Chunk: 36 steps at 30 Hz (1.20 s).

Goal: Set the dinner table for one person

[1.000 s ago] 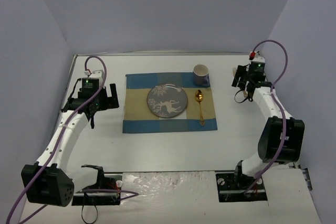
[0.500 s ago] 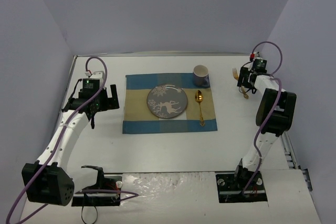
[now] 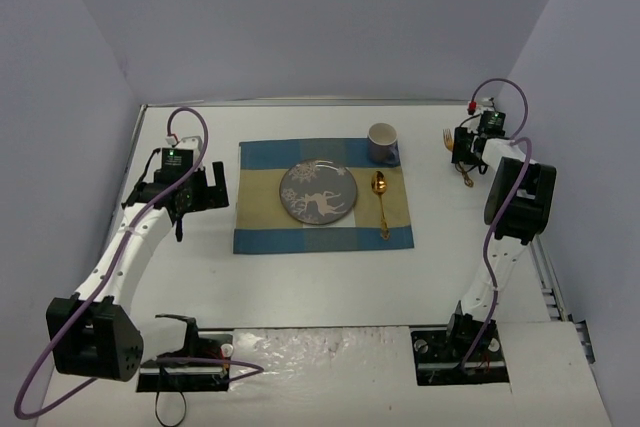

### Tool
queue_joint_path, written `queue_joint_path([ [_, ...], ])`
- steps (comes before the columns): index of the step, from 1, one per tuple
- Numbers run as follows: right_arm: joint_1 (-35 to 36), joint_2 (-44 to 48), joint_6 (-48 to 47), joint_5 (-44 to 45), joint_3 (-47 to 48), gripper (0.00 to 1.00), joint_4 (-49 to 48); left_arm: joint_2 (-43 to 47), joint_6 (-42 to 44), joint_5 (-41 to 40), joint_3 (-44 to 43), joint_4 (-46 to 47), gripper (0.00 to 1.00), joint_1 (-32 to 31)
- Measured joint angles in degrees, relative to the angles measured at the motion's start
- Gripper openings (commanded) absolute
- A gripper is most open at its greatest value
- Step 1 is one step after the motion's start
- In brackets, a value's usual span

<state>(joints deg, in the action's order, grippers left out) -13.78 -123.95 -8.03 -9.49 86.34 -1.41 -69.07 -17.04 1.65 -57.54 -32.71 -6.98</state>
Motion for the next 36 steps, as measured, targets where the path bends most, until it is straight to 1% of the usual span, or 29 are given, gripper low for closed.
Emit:
queue_joint_path([
  [2, 0.0, -0.1, -0.4, -0.4, 0.0, 0.45, -0.3, -0.1, 0.0, 0.0, 0.0, 0.0, 0.97, 0.0],
  [4, 0.0, -0.3, -0.7, -0.7, 0.0, 0.33, -0.6, -0.2, 0.0, 0.0, 0.0, 0.0, 0.97, 0.0],
  [8, 0.0, -0.3, -1.2, -1.2, 0.0, 0.14, -1.1, -0.3, 0.0, 0.0, 0.0, 0.0, 0.97, 0.0],
  [10, 0.0, -0.3, -1.2, -1.6, -0.1, 0.0, -1.2, -0.3, 0.0, 0.0, 0.0, 0.0, 0.97, 0.0],
  [17, 0.4, 1.0, -0.7, -2.1, -3.4, 0.0, -4.5, -0.3, 0.0, 0.0, 0.0, 0.0, 0.97, 0.0],
  [20, 0.7, 3.9, 0.3, -1.1, -7.3, 0.0, -4.8, -0.3, 0.0, 0.0, 0.0, 0.0, 0.97, 0.0],
  [23, 1.6, 8.7, 2.4, 0.3, -12.1, 0.0, -3.1, -0.2, 0.0, 0.1, 0.0, 0.0, 0.97, 0.0],
  [29, 4.7, 22.8, 9.2, 3.1, -19.1, 0.0, -2.2, 1.5, -0.3, 2.4, 0.0, 1.0, 0.97, 0.0],
  [34, 11.2, 36.9, 14.5, 4.4, -23.4, 0.0, -3.5, 4.1, -3.7, 7.8, 0.5, 5.0, 0.97, -0.2],
  [36, 14.3, 41.9, 16.5, 3.9, -25.4, 0.0, -3.8, 5.6, -6.0, 9.2, 1.2, 7.1, 0.97, -1.3],
])
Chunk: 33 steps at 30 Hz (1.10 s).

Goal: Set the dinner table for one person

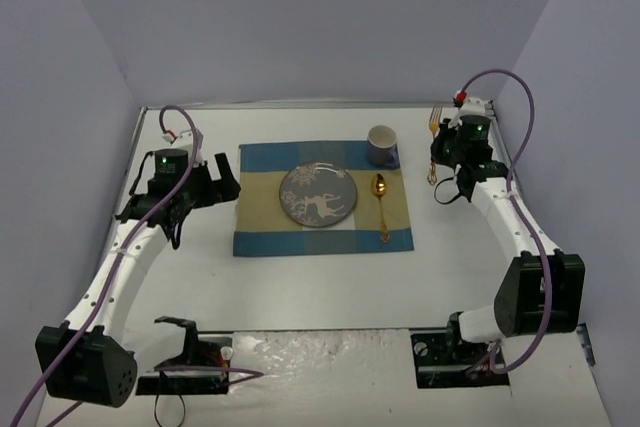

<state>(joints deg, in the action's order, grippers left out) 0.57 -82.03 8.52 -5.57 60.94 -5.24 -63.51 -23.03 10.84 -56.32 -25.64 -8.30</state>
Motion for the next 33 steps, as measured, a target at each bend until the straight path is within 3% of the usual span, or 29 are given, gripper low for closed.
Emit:
queue_joint_path([
  [7, 11.1, 10.0, 5.0, -1.2, -6.5, 0.0, -1.0, 2.5, -6.2, -1.0, 0.1, 6.4, 0.97, -13.9],
  [15, 24.8, 14.4, 9.6, -0.7, -11.1, 0.0, -1.5, -4.5, -12.2, -3.8, -3.9, 14.3, 0.88, -23.0],
  [22, 33.3, 14.9, 12.6, 2.0, -12.6, 0.0, -2.5, -14.7, -13.2, -5.2, -10.9, 18.7, 0.74, -28.1],
  [25, 35.2, 14.9, 13.6, 2.9, -12.6, 0.0, -3.1, -17.7, -13.2, -5.3, -13.0, 19.9, 0.66, -28.9],
  [33, 37.8, 14.9, 14.5, 4.7, -12.6, 0.0, -4.4, -21.2, -13.4, -5.2, -14.7, 22.5, 0.56, -29.9],
])
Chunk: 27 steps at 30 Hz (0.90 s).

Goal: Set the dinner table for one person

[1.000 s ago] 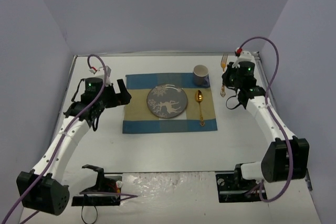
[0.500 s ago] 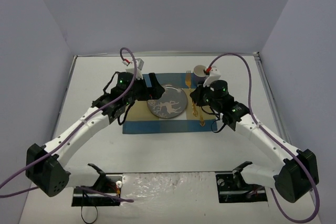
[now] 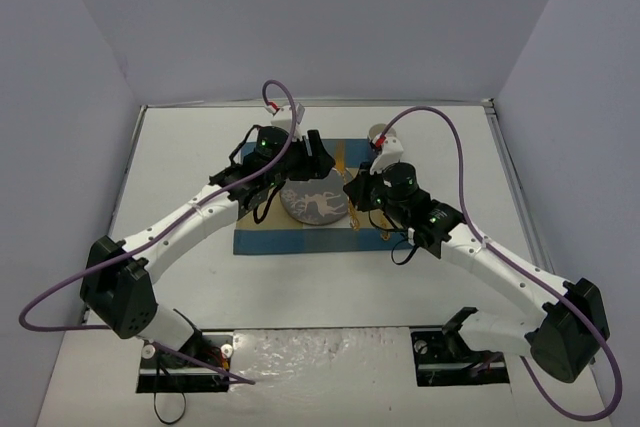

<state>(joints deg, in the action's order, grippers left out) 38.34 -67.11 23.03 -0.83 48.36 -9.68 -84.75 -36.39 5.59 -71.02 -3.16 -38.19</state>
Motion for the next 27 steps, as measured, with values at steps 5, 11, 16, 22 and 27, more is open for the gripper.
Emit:
queue_joint_path([
  [5, 0.4, 0.0, 0.2, 0.6, 0.0, 0.0, 0.0, -0.7, -0.1, 0.5, -0.1, 1.5, 0.43, -0.4],
  [11, 0.7, 0.0, 0.6, 0.8, 0.0, 0.0, -0.1, -2.0, -0.2, 0.8, -0.7, 2.5, 0.36, -0.5],
  [16, 1.3, -0.1, 0.8, 1.0, -0.1, 0.0, -0.1, -3.0, -0.3, 1.3, -1.2, 2.9, 0.36, -0.5],
  [22, 1.5, -0.1, 0.8, 1.1, -0.1, 0.0, -0.3, -3.0, -0.3, 2.1, -1.2, 4.0, 0.32, -0.5],
  [27, 1.5, -0.1, 1.0, 1.1, -0.1, 0.0, -0.4, -3.0, -0.3, 2.1, -1.2, 4.3, 0.25, -0.7],
])
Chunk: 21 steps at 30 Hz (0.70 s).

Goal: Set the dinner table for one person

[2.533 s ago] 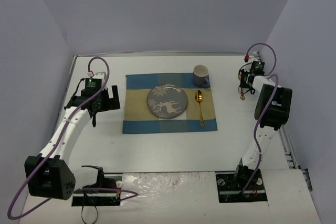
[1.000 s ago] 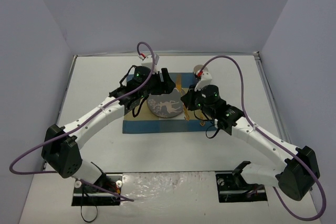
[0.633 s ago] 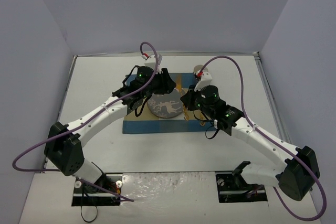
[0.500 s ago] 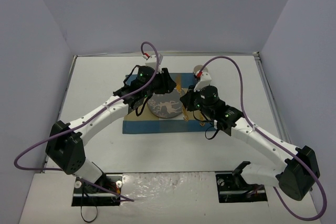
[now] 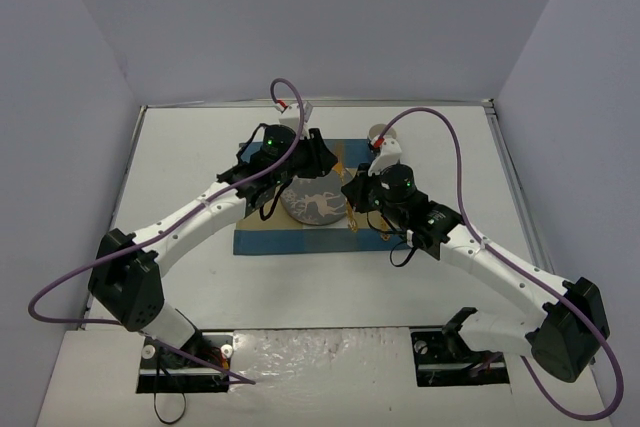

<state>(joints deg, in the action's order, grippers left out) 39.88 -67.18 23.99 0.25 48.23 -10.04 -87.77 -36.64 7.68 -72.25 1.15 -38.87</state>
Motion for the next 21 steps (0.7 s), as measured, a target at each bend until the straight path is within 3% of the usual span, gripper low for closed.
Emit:
queue_joint_path([
  [10, 0.6, -0.2, 0.0, 0.1, 0.0, 0.0, 0.0, -0.8, 0.0, 0.5, -0.3, 0.7, 0.19, 0.0],
  [17, 0.8, -0.2, 0.0, 0.4, 0.0, 0.0, 0.0, -1.2, 0.0, 1.4, -0.3, 0.9, 0.02, 0.0],
  [21, 0.8, -0.4, 0.0, 0.9, -0.1, 0.0, -0.1, -1.2, 0.2, 1.4, -0.3, 0.9, 0.0, 0.0],
])
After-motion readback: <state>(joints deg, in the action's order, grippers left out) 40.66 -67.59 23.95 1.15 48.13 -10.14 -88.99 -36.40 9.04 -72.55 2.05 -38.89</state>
